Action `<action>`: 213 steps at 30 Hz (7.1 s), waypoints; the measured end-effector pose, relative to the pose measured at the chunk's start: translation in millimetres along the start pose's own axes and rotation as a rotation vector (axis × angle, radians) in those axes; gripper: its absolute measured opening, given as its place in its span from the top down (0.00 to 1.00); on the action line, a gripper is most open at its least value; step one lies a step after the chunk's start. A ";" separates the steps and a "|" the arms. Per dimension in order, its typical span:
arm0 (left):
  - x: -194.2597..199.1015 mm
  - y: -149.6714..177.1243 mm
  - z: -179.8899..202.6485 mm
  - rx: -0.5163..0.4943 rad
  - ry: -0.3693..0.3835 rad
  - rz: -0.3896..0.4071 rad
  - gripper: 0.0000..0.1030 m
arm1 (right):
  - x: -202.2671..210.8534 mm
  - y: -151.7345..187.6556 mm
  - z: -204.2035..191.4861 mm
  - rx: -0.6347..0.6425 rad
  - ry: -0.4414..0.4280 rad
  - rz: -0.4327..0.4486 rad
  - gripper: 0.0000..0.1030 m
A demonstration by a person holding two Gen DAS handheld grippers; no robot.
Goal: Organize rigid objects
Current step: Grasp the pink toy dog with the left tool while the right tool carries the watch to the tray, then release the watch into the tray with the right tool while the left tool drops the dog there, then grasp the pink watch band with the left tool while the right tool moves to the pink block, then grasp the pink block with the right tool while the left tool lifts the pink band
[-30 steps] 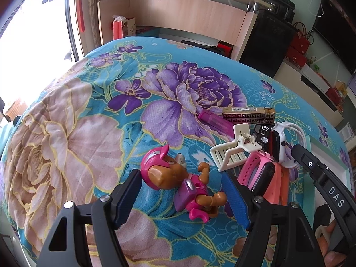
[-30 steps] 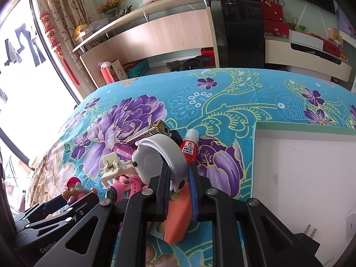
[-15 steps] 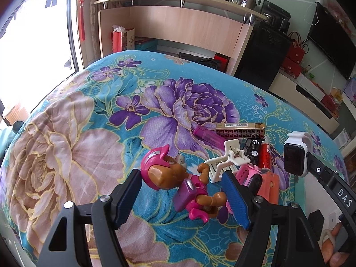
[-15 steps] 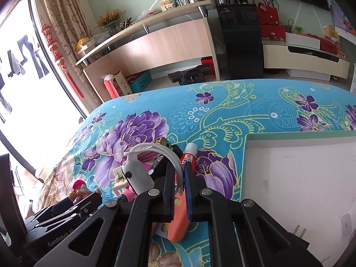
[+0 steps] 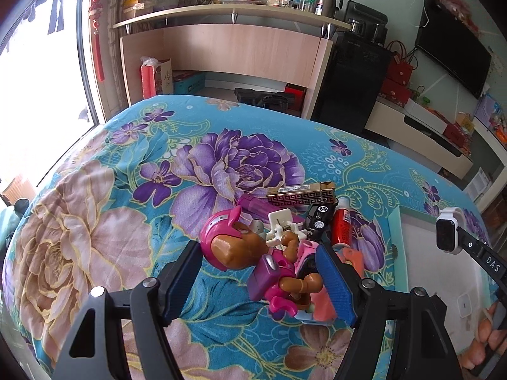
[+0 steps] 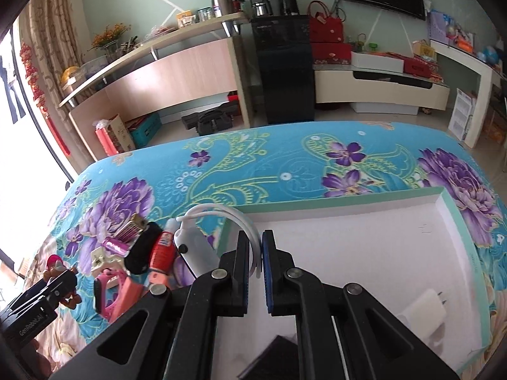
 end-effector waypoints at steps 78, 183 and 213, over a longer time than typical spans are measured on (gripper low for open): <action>-31.8 -0.8 69.1 -0.103 -0.008 -0.072 0.00 | 7.8 5.7 119.2 -0.182 0.243 -0.090 0.07; -45.8 17.7 -66.9 0.118 -0.107 -0.136 0.87 | -37.8 72.5 -136.9 0.186 -0.273 -0.270 0.29; -62.5 32.1 -85.9 0.182 -0.121 -0.197 0.85 | -40.6 121.5 -191.8 0.346 -0.398 -0.394 0.63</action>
Point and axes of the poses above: each gripper's, at about its wrist camera, not at the fingertips, and x roughly against the way its jaws point, z to its right, y to its underside, the point moved 10 cm from there along -x, roughly the way its jaws point, and after that the axes turned 1 degree about -x, right-handed, at the moved point
